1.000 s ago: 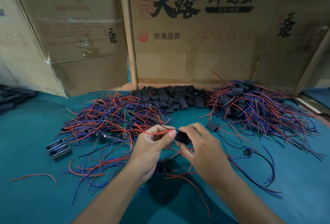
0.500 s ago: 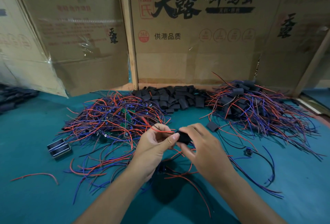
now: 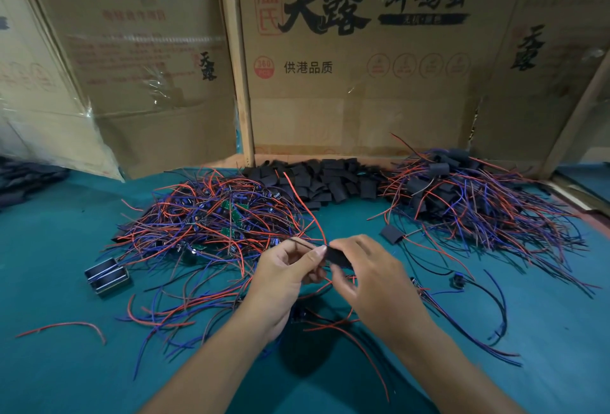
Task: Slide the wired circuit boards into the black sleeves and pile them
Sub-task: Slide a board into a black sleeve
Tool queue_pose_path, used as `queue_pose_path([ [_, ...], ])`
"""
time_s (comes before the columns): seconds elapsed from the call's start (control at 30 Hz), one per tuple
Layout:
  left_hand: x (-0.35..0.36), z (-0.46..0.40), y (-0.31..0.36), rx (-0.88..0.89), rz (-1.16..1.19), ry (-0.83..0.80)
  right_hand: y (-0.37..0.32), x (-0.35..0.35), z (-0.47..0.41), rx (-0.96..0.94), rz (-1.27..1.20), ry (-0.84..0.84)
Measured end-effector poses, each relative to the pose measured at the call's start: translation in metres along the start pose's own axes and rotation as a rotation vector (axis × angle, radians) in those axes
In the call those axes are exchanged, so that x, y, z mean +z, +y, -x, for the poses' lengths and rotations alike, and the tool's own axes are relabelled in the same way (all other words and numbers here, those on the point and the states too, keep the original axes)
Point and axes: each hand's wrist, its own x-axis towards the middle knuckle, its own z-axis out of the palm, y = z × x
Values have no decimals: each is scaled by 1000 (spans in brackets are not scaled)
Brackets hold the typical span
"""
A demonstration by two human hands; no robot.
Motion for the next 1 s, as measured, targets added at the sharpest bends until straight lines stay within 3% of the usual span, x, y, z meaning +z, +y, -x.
queue_pose_path([
  [0.37,5,-1,4,-43,28,91,4,5,-3,33,25,-104],
  [0.43,0,-2,7,101,-248,141,12,2,-5,82,32,-94],
  [0.53,-14,1,9,562,-1060,144,26,-7,-13,156,79,-3],
  [0.6,-17,5,14,780,-1322,100,42,-17,-30,176,167,-9],
  [0.77,-19,-2,20,950,-1438,138,118,-60,-105,214,572,-15],
  [1.0,-27,-4,25,809,-1496,133,173,-88,-170,406,917,-131],
])
